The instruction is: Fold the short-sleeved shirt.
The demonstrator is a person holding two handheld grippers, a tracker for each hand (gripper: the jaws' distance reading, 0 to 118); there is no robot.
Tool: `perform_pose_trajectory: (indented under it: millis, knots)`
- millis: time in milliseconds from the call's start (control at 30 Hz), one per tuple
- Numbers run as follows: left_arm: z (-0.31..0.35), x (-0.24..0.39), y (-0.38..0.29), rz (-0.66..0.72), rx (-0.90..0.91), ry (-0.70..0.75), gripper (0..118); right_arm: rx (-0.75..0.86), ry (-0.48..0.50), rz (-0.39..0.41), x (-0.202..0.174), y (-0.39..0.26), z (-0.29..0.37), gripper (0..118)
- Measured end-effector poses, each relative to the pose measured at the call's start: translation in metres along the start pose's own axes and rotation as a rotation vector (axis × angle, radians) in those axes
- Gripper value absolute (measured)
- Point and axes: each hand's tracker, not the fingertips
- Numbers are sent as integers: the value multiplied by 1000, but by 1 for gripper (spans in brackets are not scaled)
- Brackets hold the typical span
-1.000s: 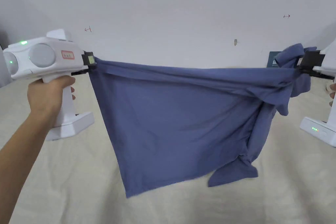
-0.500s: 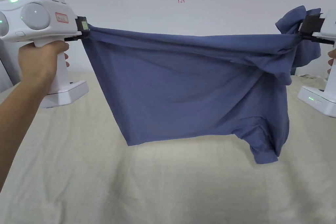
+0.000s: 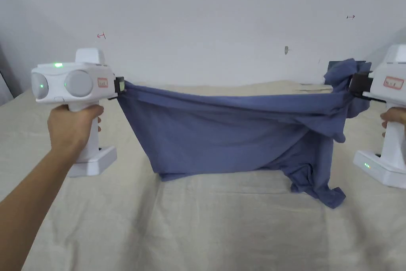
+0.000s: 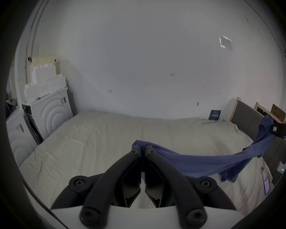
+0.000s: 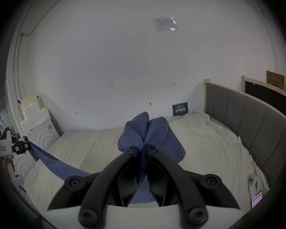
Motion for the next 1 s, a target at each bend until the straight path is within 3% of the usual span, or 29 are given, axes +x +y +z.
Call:
perform_pose_trajectory:
  millis: [267,633,1000]
  knots:
    - [15,-19,-106,56,-139,-16,0,-169,16,-47,16,-99,15,7]
    - [90,-58,-258,122,-318,-28,0,-354,46,-148,20,-246,112,7]
    - [167,-90,-339,139,-431,15,0,-435,24,-212,33,-318,197,7]
